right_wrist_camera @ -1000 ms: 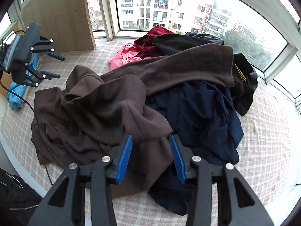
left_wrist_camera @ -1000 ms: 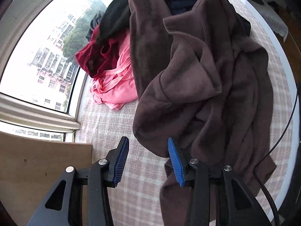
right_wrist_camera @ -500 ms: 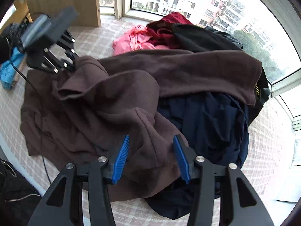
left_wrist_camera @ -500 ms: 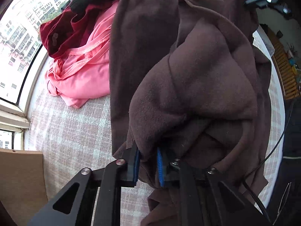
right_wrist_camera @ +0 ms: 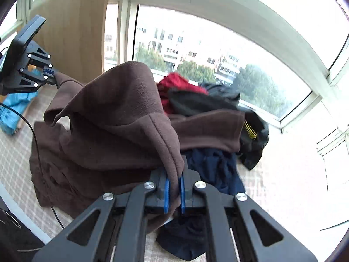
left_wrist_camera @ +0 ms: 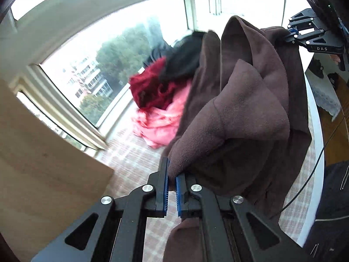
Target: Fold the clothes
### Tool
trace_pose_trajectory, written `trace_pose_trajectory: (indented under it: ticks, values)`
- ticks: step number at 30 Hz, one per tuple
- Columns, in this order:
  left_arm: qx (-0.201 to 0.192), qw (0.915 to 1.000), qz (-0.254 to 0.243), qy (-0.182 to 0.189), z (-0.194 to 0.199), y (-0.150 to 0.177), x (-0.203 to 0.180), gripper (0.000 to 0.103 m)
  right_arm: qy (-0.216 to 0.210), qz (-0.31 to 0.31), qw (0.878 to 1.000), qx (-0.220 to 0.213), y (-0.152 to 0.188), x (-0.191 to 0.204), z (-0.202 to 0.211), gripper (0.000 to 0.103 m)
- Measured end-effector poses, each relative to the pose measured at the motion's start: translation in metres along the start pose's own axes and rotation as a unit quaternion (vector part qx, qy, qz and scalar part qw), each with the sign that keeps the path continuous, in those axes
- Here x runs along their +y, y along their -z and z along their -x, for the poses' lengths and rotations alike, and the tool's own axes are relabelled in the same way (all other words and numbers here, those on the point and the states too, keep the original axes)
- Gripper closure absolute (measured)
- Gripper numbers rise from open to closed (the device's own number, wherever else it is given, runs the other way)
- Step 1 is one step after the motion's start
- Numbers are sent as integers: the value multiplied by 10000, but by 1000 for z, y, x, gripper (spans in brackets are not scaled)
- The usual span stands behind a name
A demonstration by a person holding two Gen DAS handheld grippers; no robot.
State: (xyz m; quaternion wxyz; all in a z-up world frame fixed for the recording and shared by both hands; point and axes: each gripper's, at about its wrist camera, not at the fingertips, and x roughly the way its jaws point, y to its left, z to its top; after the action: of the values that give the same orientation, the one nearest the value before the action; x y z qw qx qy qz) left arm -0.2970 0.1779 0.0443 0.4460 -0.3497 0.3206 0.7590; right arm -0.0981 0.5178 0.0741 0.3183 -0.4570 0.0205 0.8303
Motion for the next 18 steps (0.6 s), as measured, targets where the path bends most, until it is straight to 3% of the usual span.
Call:
trace_pose_trajectory:
  ticks: [4, 7, 10, 14, 18]
  values:
    - [-909, 9928, 359, -690, 133, -5, 12, 98, 2, 207, 9948, -1001, -40, 14, 96, 96]
    - [-1398, 9793, 552, -1357, 226, -2, 5, 99, -89, 310, 9843, -1736, -66, 27, 167, 96]
    - [-1722, 9655, 547, -1875, 305, 9, -14, 98, -188, 428, 9743, -2201, -82, 39, 224, 96]
    - [-1851, 9530, 560, -2332, 374, 25, -42, 98, -228, 610, 9621, -2648, -88, 53, 281, 96]
    - [-1850, 9421, 646, -2720, 402, 37, -51, 98, -336, 807, 9569, -2771, -84, 70, 304, 96]
